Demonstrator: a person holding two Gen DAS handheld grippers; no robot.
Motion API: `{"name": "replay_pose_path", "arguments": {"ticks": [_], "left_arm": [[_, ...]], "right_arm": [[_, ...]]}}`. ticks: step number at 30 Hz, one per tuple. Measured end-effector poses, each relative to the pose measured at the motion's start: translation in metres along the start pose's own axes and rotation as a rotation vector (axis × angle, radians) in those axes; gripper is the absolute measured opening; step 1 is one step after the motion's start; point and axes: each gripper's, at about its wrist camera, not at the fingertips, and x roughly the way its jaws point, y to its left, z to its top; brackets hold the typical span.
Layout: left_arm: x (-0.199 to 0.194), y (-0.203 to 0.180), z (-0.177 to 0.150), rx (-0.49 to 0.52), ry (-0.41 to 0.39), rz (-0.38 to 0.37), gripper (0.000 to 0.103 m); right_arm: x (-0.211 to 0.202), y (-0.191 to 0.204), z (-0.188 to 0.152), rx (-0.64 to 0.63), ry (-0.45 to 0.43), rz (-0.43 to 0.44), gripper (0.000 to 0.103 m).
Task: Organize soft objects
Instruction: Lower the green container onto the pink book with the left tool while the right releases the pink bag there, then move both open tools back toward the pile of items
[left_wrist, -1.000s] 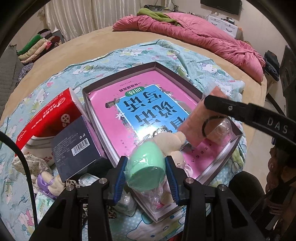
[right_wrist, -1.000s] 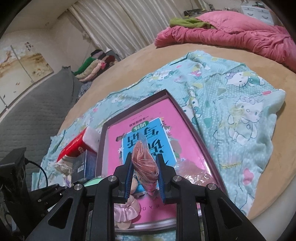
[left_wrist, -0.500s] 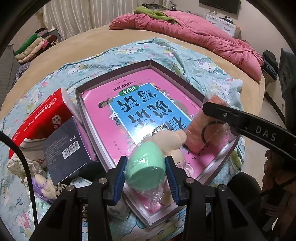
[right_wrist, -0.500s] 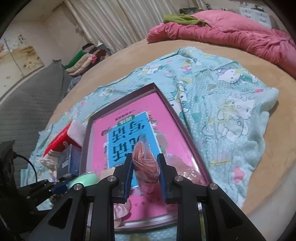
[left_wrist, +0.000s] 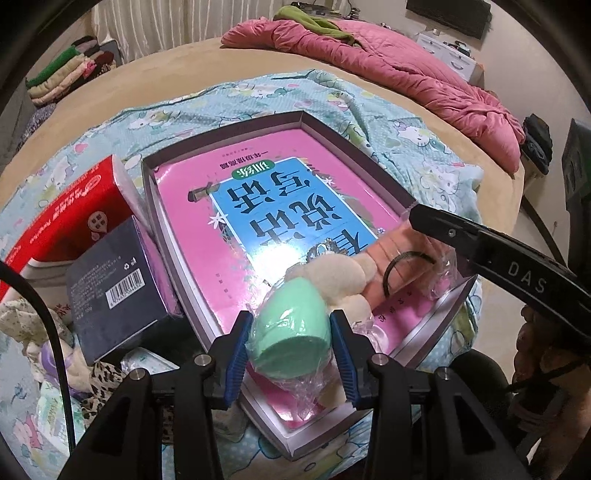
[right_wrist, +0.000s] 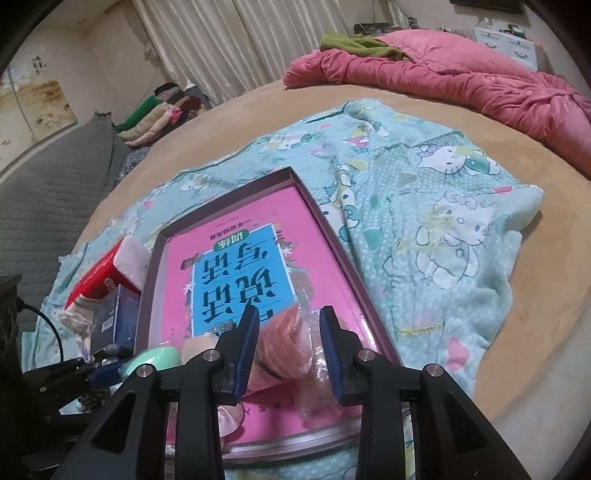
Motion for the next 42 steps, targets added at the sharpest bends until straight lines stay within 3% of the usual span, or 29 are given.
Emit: {"name": "replay_pose_path", "arguments": {"ticks": [8,18,42], "left_arm": [[0.004,0.010,-0.004,-0.064,0.017,-0.045,0.052],[0.002,0.009,-0.006,-0.051,0.016,-0.017,0.060],[-0.025,0.005,-0.008,-0.017,-0.049,0.015,0.068]], "right_arm": [[-0.001,0.002,0.000,-0.003,-0.007,0.008,0.039],[-0.001,0.003,0.001,-0.009,-0.006,0.013,0.040],[-0.006,0.010,0.002,-0.044,-0.033,-0.032,0.065]]}}
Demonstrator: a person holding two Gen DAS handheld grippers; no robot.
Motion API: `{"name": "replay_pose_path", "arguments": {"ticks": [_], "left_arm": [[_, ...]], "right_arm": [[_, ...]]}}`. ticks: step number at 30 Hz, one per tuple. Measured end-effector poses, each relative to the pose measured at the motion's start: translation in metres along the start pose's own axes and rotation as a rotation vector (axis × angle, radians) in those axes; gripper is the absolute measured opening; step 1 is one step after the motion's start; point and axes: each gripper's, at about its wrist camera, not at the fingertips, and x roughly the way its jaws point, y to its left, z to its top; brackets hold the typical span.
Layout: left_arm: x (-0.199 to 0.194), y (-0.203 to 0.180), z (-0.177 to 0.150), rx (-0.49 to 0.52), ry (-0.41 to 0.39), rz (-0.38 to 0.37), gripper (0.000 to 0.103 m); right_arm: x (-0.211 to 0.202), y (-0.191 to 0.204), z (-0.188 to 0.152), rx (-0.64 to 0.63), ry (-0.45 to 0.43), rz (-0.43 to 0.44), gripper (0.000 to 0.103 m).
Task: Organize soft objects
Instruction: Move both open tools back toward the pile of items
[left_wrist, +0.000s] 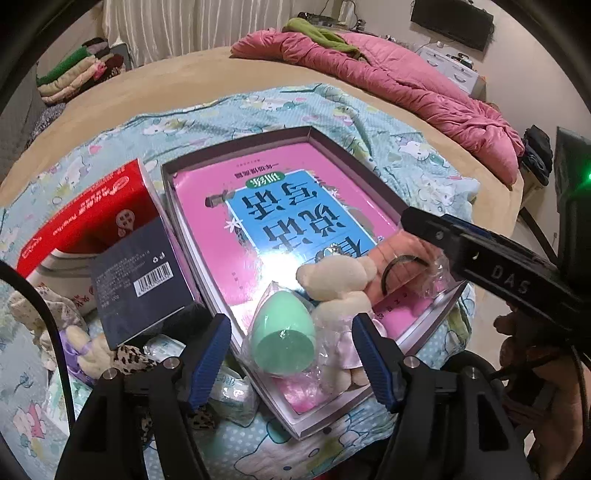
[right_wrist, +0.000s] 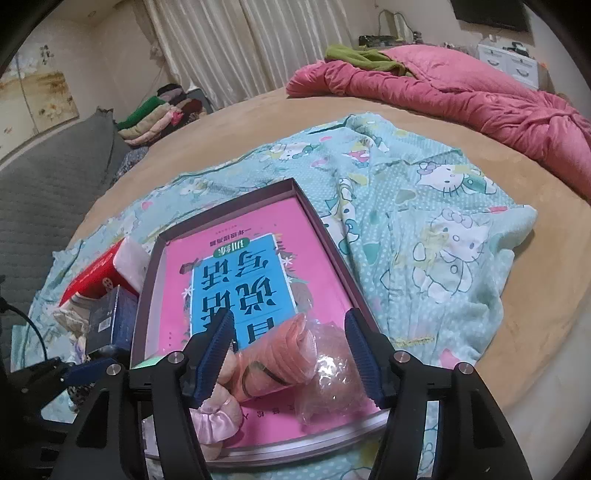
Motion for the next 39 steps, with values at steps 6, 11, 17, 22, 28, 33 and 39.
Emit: {"name": "replay_pose_path", "arguments": {"ticks": [6,11,17,22,28,33,39], "left_arm": [[-0.009,0.000,0.001,0.005,-0.026,0.004,0.071],[-0.014,0.003,0.001,-0.003,-0.035,0.010,0.073],[-0.024,0.002,0.000,0.009,-0.057,0.022,0.079],[-0.031,0.000,-0.001,0.025,-0.072,0.032,0.080],[-0.040,0.000,-0.002,0.027,-0.091,0.034,0.080],[-0.046,0.003,-0.003,0.022,-0.098,0.035,0.080],[-0.051,0.008,-0.006,0.018,-0.095,0.048,0.080]], "right_arm": [[-0.001,0.001,-0.001,-0.007,-0.004,-0.028,0.073],[-0.001,0.002,-0.002,-0.015,-0.003,-0.054,0.076],[-0.007,0.005,-0.001,-0.019,-0.025,-0.062,0.078],[-0.014,0.005,-0.001,-0.022,-0.053,-0.077,0.079],[-0.025,0.005,-0.001,-0.022,-0.095,-0.098,0.080],[-0.031,0.009,-0.002,-0.033,-0.104,-0.101,0.081],[-0.040,0.021,-0.003,-0.073,-0.119,-0.114,0.082]]}}
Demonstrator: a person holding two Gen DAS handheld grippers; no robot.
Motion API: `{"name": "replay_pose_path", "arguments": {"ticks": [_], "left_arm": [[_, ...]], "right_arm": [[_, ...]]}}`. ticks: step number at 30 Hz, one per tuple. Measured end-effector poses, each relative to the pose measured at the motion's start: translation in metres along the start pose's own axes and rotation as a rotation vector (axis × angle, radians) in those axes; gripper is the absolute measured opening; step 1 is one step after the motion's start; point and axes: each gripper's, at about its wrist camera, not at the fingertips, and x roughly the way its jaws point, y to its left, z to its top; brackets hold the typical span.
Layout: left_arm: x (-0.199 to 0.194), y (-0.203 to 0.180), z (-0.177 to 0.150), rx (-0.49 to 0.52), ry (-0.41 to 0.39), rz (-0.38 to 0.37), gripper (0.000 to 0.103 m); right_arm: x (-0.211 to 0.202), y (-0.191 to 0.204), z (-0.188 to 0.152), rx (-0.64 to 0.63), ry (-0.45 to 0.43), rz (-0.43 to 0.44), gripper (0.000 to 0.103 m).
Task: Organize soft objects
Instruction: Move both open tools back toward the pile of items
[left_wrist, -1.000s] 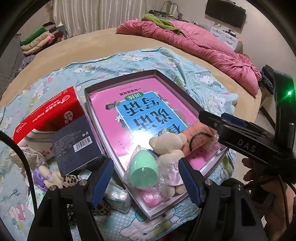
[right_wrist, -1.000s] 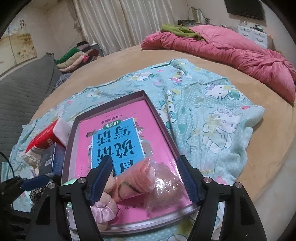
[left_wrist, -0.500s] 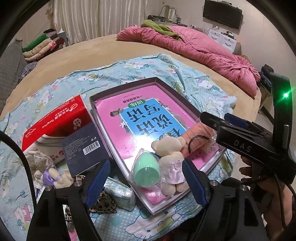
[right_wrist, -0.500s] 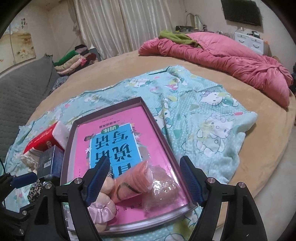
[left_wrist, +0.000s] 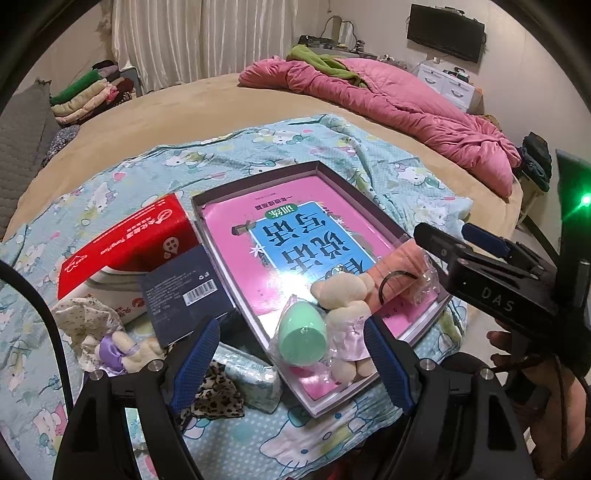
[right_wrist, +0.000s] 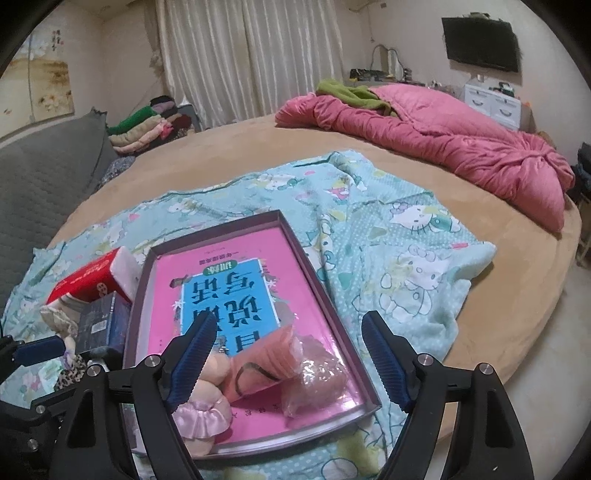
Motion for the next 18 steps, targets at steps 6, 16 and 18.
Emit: {"name": "replay_pose_path", "arguments": {"ticks": [6,16,18], "left_arm": [[-0.008,0.009,0.000,-0.020,-0.005,0.030,0.080],[-0.018,0.026,-0.008,-0.054,-0.009,0.039,0.082],[-0.021,0.029,-0.009,-0.061,-0.012,0.043,0.082]], "right_arm": [[-0.012,0.015,0.002,-0.035,-0.023,0.009,0.082],[-0.027,0.034,0.002,-0.082,-0.063,0.016,0.082],[-0.030,0.037,0.003,-0.089,-0.074,0.024,0.083]]}}
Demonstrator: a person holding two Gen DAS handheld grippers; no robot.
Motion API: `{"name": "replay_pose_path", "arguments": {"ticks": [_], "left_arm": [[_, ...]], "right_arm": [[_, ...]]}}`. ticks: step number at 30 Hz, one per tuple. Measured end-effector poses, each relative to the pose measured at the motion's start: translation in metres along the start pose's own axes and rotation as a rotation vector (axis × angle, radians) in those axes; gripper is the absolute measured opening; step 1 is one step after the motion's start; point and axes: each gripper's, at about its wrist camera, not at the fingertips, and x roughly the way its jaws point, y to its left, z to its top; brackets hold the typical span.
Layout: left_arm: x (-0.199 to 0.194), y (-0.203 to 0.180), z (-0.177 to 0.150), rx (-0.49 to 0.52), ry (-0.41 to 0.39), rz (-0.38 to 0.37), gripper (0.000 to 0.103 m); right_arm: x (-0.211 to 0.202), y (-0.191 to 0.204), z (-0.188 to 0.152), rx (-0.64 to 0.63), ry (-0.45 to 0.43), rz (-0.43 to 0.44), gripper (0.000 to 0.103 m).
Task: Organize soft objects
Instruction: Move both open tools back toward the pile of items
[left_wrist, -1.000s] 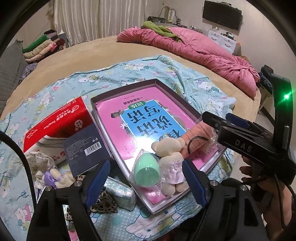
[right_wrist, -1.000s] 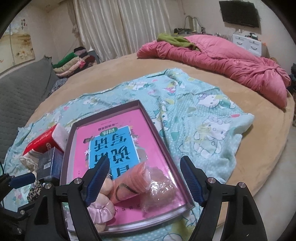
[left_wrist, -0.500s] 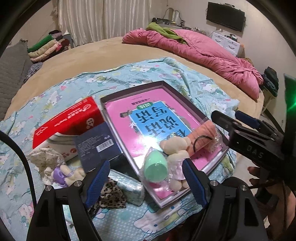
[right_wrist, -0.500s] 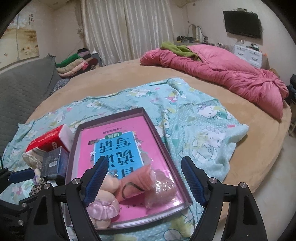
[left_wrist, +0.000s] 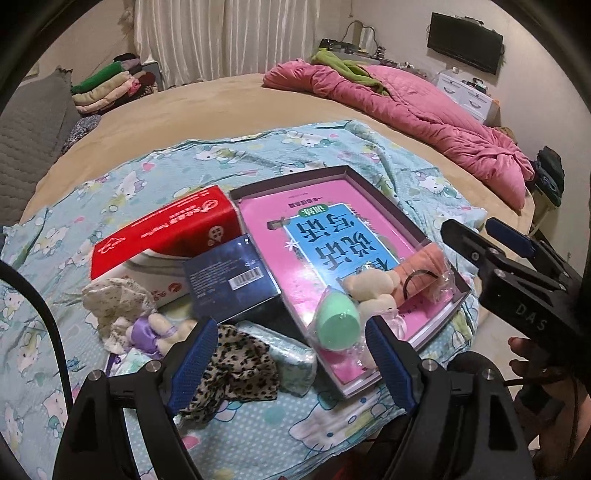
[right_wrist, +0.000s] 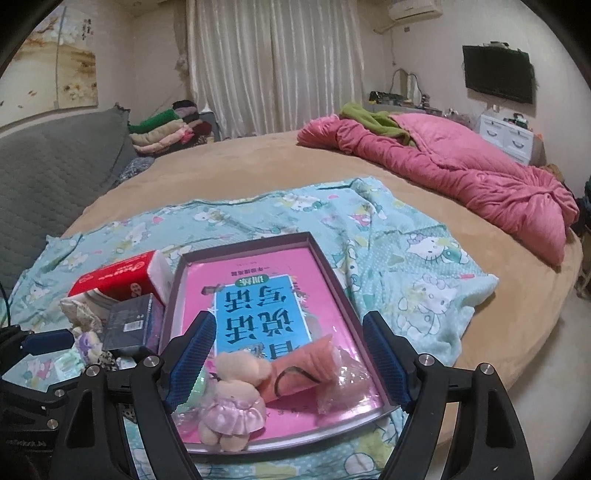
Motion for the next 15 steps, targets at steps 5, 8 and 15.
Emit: {"name": "replay_pose_path", "arguments": {"ticks": [5,8,15], "left_arm": [[-0.008,0.011,-0.003,-0.014,-0.011,0.009,0.082],[-0.013,0.016,-0.004,-0.021,-0.019,0.014,0.082],[-0.028,0.046,-0.001,-0.060,-0.045,0.044,0.082]], "right_arm": [[-0.006,0.010,0.003,-0.017,-0.011,0.031,0.083],[-0.010,0.018,0.004,-0.029,-0.016,0.045,0.084],[-0.021,0.035,0.009,-0.043,-0.032,0.110,0.084]]}}
